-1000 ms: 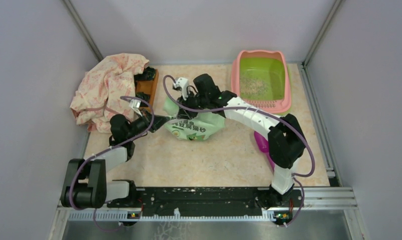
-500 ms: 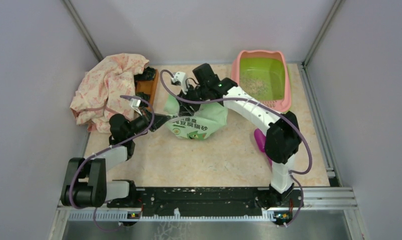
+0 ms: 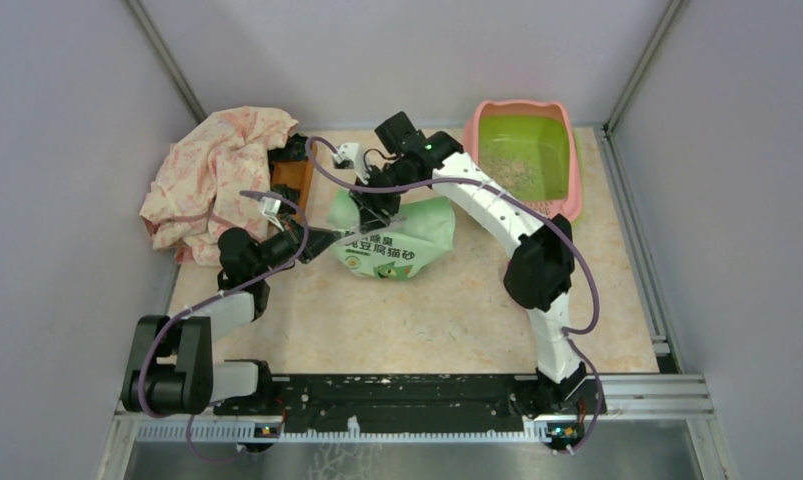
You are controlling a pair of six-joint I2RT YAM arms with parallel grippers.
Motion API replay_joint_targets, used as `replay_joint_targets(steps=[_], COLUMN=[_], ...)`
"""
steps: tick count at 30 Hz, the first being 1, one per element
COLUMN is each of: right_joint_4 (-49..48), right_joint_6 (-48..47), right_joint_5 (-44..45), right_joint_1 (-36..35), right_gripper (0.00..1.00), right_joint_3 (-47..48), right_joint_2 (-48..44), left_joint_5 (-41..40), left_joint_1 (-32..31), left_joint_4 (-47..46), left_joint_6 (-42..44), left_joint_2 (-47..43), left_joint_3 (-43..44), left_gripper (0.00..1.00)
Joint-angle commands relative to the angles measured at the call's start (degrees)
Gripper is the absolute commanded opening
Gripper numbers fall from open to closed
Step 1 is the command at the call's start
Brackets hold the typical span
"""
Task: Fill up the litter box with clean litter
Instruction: Clamp the cat litter bag at the center of the board.
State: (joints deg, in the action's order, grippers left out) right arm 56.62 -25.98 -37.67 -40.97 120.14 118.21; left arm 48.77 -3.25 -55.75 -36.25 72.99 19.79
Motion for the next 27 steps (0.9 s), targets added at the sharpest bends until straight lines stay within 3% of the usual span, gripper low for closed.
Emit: replay_joint_targets(steps=[1,27], right_joint_4=[0.43,0.23], right_joint_6=[-1.94,0.37], right_joint_5=[-0.35,0.32], right_joint_1=[0.61,-2.2], right_gripper=[0.5,0.43], right_joint_3=[0.39,6.37], right_joint_2=[-1.6,1.83], left_joint_5=[1.32,1.33], left_joint_1=[-0.01,0.02], left_joint_4=[-5.89,-7.01], left_joint_6=[-0.69,-1.28], left_joint_2=[-0.56,-1.15], left_joint_3=[1.68,0.73], left_gripper=[0.0,0.0])
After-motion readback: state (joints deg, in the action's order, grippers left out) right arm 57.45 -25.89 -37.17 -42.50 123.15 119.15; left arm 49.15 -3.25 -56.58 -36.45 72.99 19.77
